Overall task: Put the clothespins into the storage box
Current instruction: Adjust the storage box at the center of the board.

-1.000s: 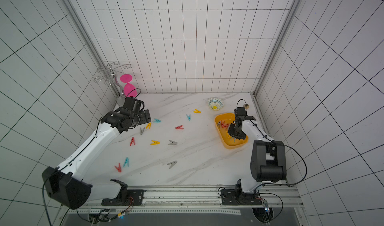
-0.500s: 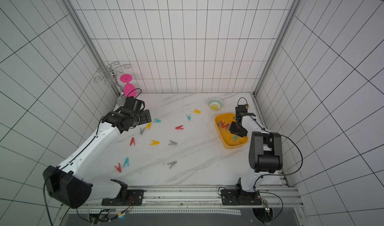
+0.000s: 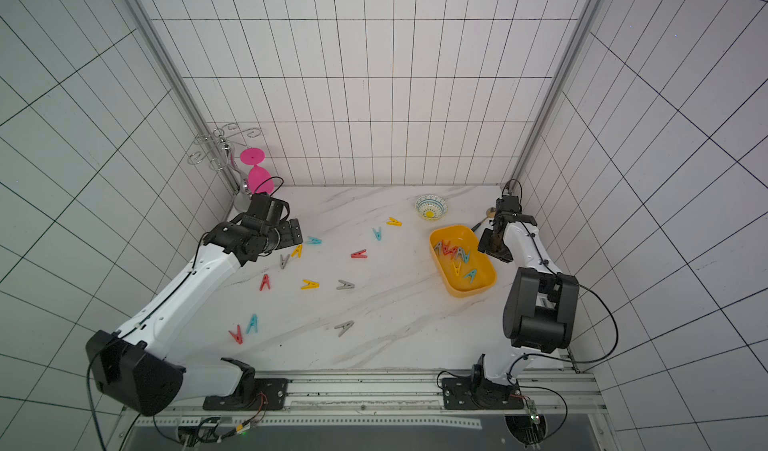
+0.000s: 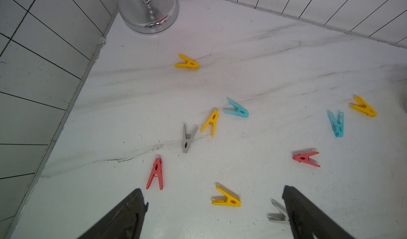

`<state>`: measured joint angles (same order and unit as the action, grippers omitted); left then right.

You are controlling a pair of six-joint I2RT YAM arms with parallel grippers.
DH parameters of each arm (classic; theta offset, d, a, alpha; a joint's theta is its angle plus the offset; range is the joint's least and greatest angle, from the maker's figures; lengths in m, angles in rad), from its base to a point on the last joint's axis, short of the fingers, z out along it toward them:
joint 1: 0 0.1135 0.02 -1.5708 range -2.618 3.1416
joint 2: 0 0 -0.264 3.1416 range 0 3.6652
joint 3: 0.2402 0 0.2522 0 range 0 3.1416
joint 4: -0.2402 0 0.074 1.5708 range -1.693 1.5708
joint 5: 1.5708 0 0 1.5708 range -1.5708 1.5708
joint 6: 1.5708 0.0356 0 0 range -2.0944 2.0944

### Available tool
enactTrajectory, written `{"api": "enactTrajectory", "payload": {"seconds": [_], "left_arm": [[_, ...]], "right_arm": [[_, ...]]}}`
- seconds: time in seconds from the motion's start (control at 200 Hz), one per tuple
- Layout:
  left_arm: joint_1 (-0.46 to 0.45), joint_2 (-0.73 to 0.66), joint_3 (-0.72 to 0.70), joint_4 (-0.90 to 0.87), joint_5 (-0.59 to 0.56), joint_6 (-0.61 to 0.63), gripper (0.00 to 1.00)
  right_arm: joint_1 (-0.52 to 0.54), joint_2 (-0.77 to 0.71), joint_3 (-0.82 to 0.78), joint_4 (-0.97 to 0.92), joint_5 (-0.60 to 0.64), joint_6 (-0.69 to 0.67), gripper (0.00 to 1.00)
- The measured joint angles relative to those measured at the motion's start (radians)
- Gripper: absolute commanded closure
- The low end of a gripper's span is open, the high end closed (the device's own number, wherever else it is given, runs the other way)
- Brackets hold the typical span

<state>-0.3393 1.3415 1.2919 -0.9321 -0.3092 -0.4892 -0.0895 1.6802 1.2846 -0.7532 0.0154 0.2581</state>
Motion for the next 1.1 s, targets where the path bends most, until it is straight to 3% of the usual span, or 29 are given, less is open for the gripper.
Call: {"api": "enactTrajectory", "payload": {"seconds": [0.2,0.615,1.099], "left_arm": [[0.0,0.005,0.0,0.0,0.0,0.0,0.01],[0.0,0.006,0.0,0.0,0.0,0.0,0.01],[0.0,0.006,0.0,0.001,0.0,0.0,0.01]], "right_arm": [[-0.01,0.021,-0.005,0.006,-0.071,-0.002,0.49],[-0.007,0.048,-0.019,0.023,-0.175,-0.014,0.78],[0.133,0.048,-0.034,0.035,-0.201,-0.046,0.88]]}}
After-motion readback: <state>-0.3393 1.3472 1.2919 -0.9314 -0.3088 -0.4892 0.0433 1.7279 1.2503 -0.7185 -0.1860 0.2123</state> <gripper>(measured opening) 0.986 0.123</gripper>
